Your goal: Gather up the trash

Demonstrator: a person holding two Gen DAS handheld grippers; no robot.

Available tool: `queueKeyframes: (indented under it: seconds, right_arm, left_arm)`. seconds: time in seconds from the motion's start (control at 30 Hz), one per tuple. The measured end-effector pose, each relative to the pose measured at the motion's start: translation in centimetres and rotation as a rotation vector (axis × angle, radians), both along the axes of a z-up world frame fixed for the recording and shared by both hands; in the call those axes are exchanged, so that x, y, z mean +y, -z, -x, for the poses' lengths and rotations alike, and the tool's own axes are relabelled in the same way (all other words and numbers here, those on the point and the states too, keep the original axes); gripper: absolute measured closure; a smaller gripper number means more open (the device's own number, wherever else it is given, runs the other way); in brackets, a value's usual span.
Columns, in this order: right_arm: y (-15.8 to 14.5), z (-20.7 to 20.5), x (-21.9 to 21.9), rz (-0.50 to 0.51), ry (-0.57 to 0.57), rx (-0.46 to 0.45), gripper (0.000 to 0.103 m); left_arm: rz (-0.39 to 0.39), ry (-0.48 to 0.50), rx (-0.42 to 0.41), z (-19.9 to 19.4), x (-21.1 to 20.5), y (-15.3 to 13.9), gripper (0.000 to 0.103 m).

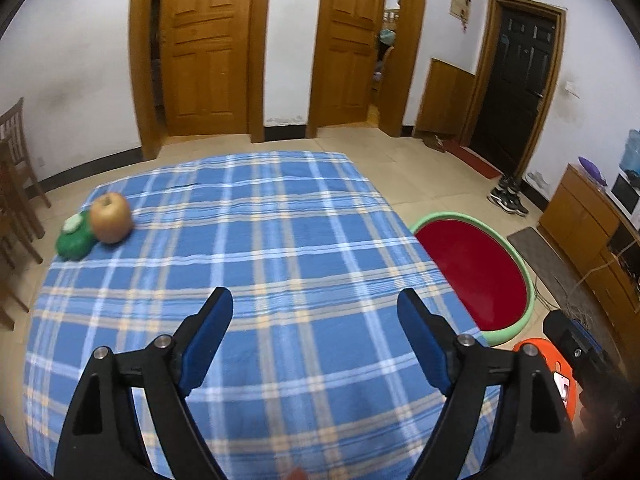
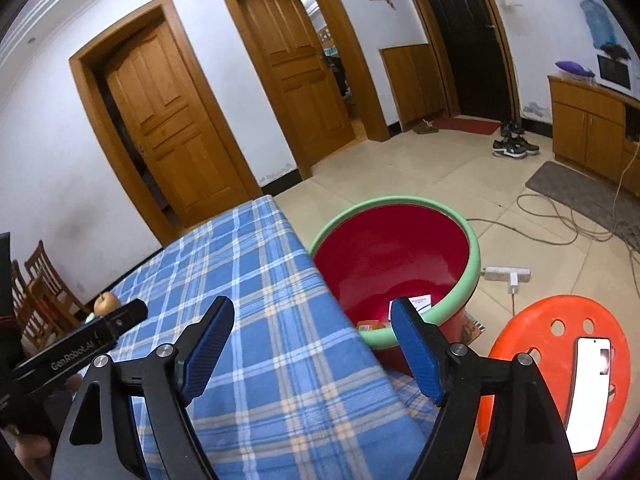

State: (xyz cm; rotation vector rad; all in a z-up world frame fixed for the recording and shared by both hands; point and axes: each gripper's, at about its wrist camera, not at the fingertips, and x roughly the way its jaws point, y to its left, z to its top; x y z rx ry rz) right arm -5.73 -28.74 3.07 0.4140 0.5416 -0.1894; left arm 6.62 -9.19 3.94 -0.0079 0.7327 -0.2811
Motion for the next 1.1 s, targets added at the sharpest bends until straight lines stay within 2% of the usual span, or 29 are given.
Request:
queueKeyframes:
  seconds: [0.4, 0.73, 1.1]
  right_arm:
    - [0.4, 1.7, 4.0, 0.057, -0.045, -0.066, 0.021]
    - [1.6, 2.2, 5.2, 0.078, -0.068, -0.042, 0.021]
    - [2.4, 1.7, 6.0, 0.072, -0.098, -0.015, 0.021]
  left_arm:
    - [-0.034, -0.086, -0.022, 3.4, 4.1, 0.8, 0.019]
    - [-0.076, -0.155, -0.045, 4.3, 5.9, 2.6, 0.019]
    - [-0.077, -0.158, -0.024, 4.1, 6.0, 3.8, 0.019]
